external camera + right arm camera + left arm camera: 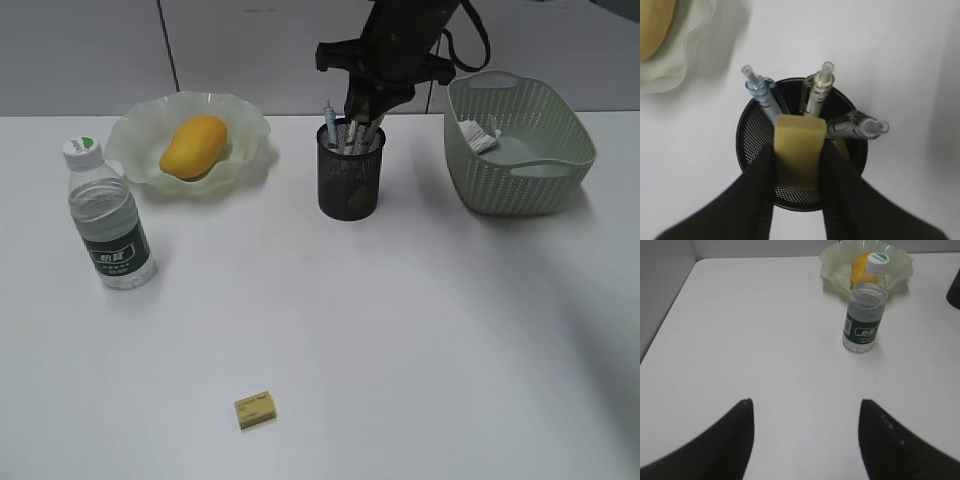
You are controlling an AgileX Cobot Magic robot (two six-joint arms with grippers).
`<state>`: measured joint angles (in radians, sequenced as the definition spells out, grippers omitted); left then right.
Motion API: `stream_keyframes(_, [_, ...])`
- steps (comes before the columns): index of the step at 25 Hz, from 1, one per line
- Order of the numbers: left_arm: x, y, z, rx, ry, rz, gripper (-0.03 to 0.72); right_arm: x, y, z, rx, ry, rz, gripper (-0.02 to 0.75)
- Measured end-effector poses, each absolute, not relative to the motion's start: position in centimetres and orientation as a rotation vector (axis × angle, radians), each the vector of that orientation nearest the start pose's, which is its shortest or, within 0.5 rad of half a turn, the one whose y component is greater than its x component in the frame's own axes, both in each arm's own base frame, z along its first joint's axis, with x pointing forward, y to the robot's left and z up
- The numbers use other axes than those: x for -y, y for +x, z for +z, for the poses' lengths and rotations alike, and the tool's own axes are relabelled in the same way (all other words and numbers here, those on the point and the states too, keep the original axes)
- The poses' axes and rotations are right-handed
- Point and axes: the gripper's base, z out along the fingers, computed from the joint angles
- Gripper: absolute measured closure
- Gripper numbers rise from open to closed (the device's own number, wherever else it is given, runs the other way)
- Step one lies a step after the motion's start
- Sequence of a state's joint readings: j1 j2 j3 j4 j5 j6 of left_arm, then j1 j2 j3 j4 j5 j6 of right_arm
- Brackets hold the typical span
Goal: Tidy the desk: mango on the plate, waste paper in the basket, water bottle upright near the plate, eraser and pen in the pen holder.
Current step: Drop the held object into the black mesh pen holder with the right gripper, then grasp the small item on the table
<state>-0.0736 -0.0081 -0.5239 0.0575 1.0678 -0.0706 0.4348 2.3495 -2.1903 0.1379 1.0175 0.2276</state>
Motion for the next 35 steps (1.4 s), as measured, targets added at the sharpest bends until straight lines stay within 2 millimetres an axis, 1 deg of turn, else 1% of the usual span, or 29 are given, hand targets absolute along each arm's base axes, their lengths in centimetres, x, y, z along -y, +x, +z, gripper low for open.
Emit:
stream_keyframes(3, [-0.5, -0.9, 28.3, -2.018, -0.001, -0.023, 0.190, -22.9, 46.7, 21.8, -2.699, -0.218, 0.393, 0.487])
stream_keyframes(5, [-0.5, -0.9, 28.3, -2.018, -0.001, -0.023, 0.190, -22.9, 46.8, 21.6, -2.702, -0.219, 0.393, 0.441])
stream_keyframes(8, [-0.5, -0.9, 28.3, -2.018, -0.001, -0.023, 0.190, -23.0, 46.8, 21.2, -2.711, -0.218, 0.394, 0.309])
stream_keyframes(10, [-0.5, -0.9, 28.3, -2.018, -0.001, -0.023, 0.190, -23.0, 46.8, 21.1, -2.713, -0.216, 0.397, 0.206])
stream_keyframes(11, [-0.5, -0.9, 28.3, -2.018, -0.001, -0.023, 0.190, -23.0, 46.8, 21.1, -2.713, -0.216, 0.399, 0.172])
stream_keyframes(12, [-0.5, -0.9, 28.3, -2.018, -0.001, -0.023, 0.190, -23.0, 46.8, 21.1, -2.713, -0.215, 0.400, 0.155])
stream_keyframes(15, [-0.5, -0.9, 28.3, -2.018, -0.001, -0.023, 0.190, -23.0, 46.8, 21.3, -2.717, -0.218, 0.400, 0.146])
stream_keyframes(17, [-0.5, -0.9, 28.3, -2.018, -0.001, -0.023, 0.190, -23.0, 46.6, 22.2, -2.729, -0.226, 0.398, 0.167])
stream_keyframes(20, [-0.5, -0.9, 28.3, -2.018, -0.001, -0.023, 0.190, -22.8, 46.1, 24.6, -2.733, -0.245, 0.398, 0.188])
stream_keyframes(24, [-0.5, -0.9, 28.3, -2.018, -0.001, -0.023, 0.190, -22.6, 45.9, 28.2, -2.656, -0.257, 0.404, 0.195])
stream_keyframes(26, [-0.5, -0.9, 28.3, -2.018, -0.001, -0.023, 0.190, -22.4, 45.7, 29.5, -2.621, -0.282, 0.405, 0.196])
stream_keyframes(28, [-0.5, -0.9, 28.3, -2.018, -0.001, -0.023, 0.190, -22.2, 45.5, 30.4, -2.590, -0.349, 0.376, 0.197])
stream_keyframes(32, [-0.5, -0.9, 28.3, -2.018, -0.001, -0.023, 0.190, -20.5, 45.9, 31.2, -2.566, -0.354, 0.308, 0.198])
stream_keyframes(35, [-0.5, -0.9, 28.3, -2.018, -0.001, -0.023, 0.190, -17.9, 46.6, 32.1, -2.550, -0.289, 0.288, 0.198])
